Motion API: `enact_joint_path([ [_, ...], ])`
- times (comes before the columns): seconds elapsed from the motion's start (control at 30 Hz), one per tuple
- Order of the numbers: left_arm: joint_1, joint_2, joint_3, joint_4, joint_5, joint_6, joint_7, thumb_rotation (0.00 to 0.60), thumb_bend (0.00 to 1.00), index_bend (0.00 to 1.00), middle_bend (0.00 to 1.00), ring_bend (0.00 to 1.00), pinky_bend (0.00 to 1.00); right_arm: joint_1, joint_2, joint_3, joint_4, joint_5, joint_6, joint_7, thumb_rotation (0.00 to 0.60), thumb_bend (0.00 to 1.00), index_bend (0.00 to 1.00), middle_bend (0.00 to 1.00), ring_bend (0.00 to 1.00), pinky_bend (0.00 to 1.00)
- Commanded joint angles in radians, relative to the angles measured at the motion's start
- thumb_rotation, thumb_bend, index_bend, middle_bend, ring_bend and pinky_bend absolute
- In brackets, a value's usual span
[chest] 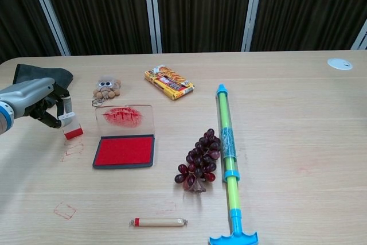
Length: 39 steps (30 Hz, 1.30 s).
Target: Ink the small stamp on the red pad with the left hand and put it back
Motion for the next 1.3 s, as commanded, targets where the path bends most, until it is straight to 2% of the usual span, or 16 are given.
enact_joint_path([
  [0.03, 0.001, 0.006, -0.003, -0.013, -0.001, 0.006, -0.002, 0.600, 0.37, 0.58, 0.58, 0.86, 0.91, 0.000, 0.000, 0.000, 0.000, 0.001, 0.001, 0.001, 0.600, 0.00, 0.00, 0.00, 0.00, 0.00],
  [0.23, 0.018, 0.069, -0.011, -0.111, 0.012, 0.024, -0.035, 0.600, 0.37, 0.59, 0.59, 0.86, 0.90, -0.001, 0.003, 0.000, -0.003, 0.000, 0.002, 0.005, 0.600, 0.00, 0.00, 0.00, 0.00, 0.00],
  [0.33, 0.039, 0.137, -0.005, -0.201, 0.046, 0.032, -0.078, 0.600, 0.37, 0.60, 0.59, 0.86, 0.91, -0.001, 0.004, 0.000, -0.005, -0.001, 0.003, 0.007, 0.600, 0.00, 0.00, 0.00, 0.00, 0.00],
  [0.43, 0.063, 0.214, 0.019, -0.287, 0.105, 0.017, -0.159, 0.600, 0.37, 0.60, 0.60, 0.86, 0.90, -0.002, 0.006, 0.000, -0.009, -0.001, 0.005, 0.011, 0.600, 0.00, 0.00, 0.00, 0.00, 0.00],
  [0.63, 0.066, 0.283, 0.069, -0.365, 0.247, -0.025, -0.297, 0.600, 0.37, 0.61, 0.61, 0.86, 0.90, -0.003, 0.009, -0.001, -0.014, -0.004, 0.007, 0.013, 0.600, 0.00, 0.00, 0.00, 0.00, 0.00],
  [0.73, 0.040, 0.266, 0.087, -0.365, 0.310, -0.043, -0.318, 0.600, 0.37, 0.61, 0.61, 0.86, 0.90, -0.003, 0.009, -0.001, -0.013, -0.004, 0.008, 0.013, 0.600, 0.00, 0.00, 0.00, 0.00, 0.00],
  [0.87, -0.003, 0.217, 0.090, -0.321, 0.335, -0.071, -0.301, 0.600, 0.37, 0.61, 0.61, 0.86, 0.90, -0.003, 0.009, 0.001, -0.009, 0.001, 0.007, 0.015, 0.600, 0.00, 0.00, 0.00, 0.00, 0.00],
  [1.1, -0.052, 0.128, 0.081, -0.229, 0.305, -0.102, -0.267, 0.600, 0.37, 0.61, 0.62, 0.86, 0.90, -0.001, 0.008, 0.008, 0.006, 0.020, -0.005, 0.024, 0.600, 0.00, 0.00, 0.00, 0.00, 0.00],
  [1.3, -0.056, 0.103, 0.089, -0.192, 0.296, -0.093, -0.257, 0.600, 0.37, 0.61, 0.62, 0.86, 0.90, 0.000, 0.006, 0.010, 0.013, 0.029, -0.013, 0.026, 0.600, 0.00, 0.00, 0.00, 0.00, 0.00],
])
